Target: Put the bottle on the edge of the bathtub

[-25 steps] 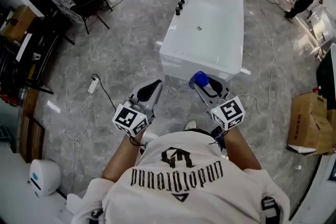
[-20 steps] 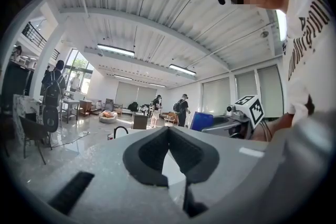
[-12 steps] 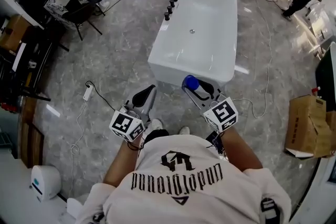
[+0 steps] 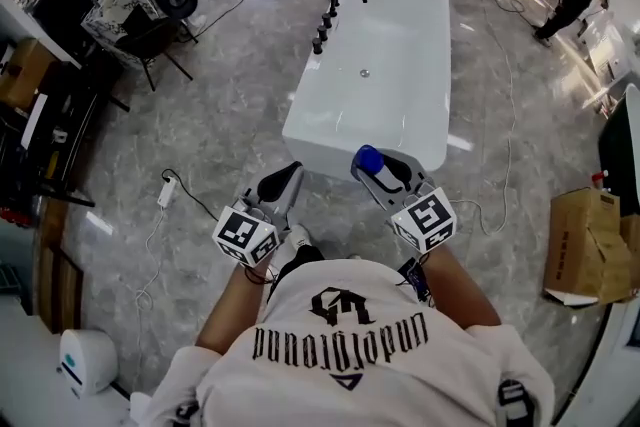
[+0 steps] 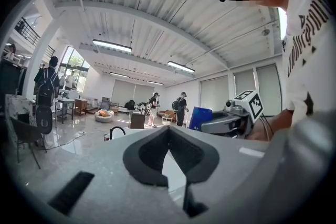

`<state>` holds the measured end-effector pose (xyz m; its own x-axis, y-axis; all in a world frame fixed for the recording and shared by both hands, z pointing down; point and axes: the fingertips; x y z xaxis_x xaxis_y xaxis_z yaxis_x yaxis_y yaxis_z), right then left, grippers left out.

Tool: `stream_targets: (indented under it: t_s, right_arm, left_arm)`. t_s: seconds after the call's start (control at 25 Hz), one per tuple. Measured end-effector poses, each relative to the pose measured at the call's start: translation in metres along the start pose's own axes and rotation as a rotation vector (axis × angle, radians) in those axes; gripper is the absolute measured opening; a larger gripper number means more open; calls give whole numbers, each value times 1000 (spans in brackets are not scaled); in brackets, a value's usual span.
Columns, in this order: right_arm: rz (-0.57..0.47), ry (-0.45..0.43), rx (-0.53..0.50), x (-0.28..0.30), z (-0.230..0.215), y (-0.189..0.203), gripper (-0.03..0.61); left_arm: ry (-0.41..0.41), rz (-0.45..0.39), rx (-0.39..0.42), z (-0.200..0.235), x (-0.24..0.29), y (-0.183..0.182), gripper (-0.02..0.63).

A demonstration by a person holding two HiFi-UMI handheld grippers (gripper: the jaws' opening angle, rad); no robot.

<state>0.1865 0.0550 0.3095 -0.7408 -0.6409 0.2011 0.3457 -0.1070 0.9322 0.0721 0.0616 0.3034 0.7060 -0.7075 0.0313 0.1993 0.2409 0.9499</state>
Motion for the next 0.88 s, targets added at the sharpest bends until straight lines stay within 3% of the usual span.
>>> stream_targets:
  t_s: [0.88]
  right_arm:
    - [12, 71, -21, 177, -12, -48, 155]
  left_arm:
    - [91, 37, 18, 163, -15, -61, 15]
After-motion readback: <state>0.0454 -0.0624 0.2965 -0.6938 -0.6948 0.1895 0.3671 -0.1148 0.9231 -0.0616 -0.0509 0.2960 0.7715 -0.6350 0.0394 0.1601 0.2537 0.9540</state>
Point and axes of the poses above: the fingertips, and each gripper's own axes: x forward along the fingers, z to its left, y out of its underside, and after that the axes turned 13 degrees about -x, right-handed
